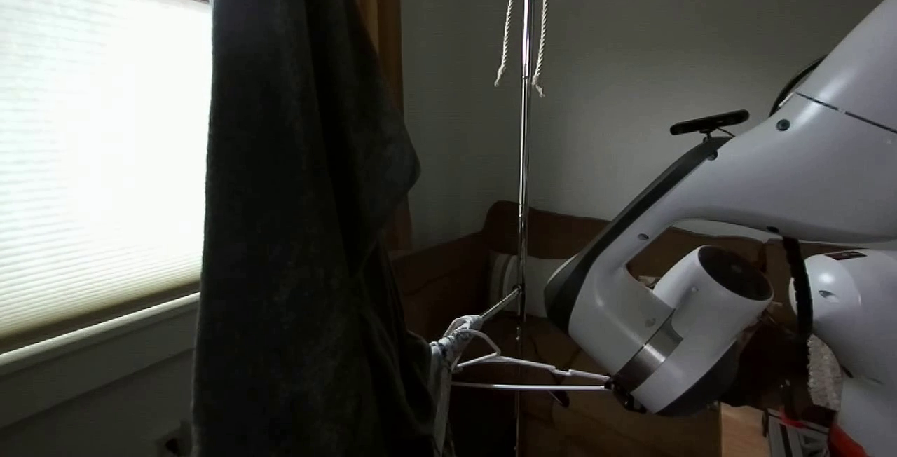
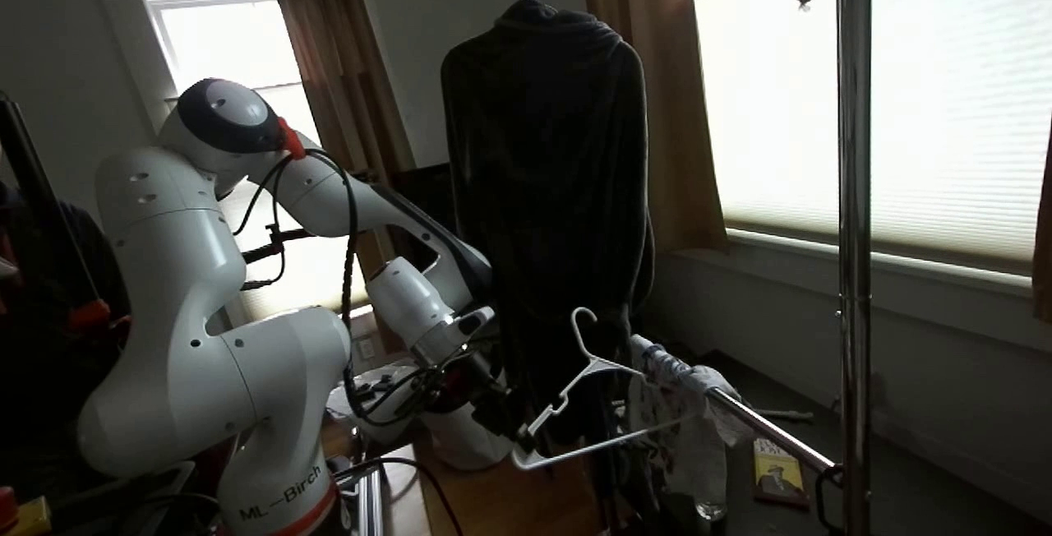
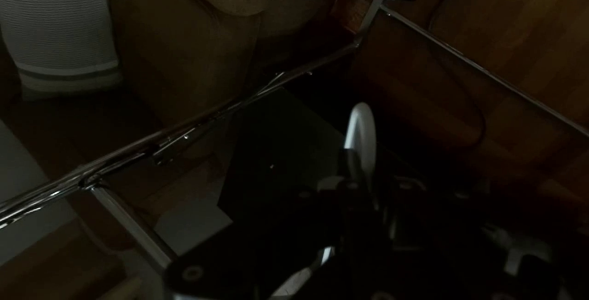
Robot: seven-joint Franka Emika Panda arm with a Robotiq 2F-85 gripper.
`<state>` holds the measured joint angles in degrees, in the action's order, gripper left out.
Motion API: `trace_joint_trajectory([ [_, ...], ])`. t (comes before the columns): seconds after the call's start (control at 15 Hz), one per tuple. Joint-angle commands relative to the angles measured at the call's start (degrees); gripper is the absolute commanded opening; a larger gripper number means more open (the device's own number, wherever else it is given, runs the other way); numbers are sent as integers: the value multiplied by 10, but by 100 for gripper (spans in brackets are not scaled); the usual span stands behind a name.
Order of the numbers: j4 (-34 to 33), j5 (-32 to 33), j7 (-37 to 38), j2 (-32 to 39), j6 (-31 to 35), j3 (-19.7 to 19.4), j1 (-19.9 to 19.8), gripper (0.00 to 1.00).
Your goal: Move the white clothes hanger from the bottom rail to the top rail
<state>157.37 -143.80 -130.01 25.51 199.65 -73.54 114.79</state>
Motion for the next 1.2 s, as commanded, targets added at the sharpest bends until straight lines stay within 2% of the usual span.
trace_joint_trajectory([
  [0.0,0,0,-1,1,0,0,0,7],
  [0.07,0,0,-3,2,-1,-1,0,2],
  [0.2,0,0,-57,-55,-32,-5,1,2],
  [0.33,-2,0,-84,-80,-35,-23,33,2],
  [0.4,6,0,-74,-85,-41,-12,55,2],
  [0.47,13,0,-78,-105,-35,-19,79,2],
  [0.53,-2,0,-87,-138,-12,-6,74,2],
  [0.6,-2,0,-85,-158,-8,-1,86,2],
  [0.8,4,0,-79,-229,8,29,91,2],
  [0.87,-1,0,-76,-265,34,55,71,2],
  [0.93,-2,0,-58,-289,65,103,27,2],
  [1.0,1,-1,-32,-314,111,114,26,2],
  [1.07,-3,-1,-47,-226,53,78,57,7],
  [1.13,-4,-1,-37,-251,81,96,47,7],
])
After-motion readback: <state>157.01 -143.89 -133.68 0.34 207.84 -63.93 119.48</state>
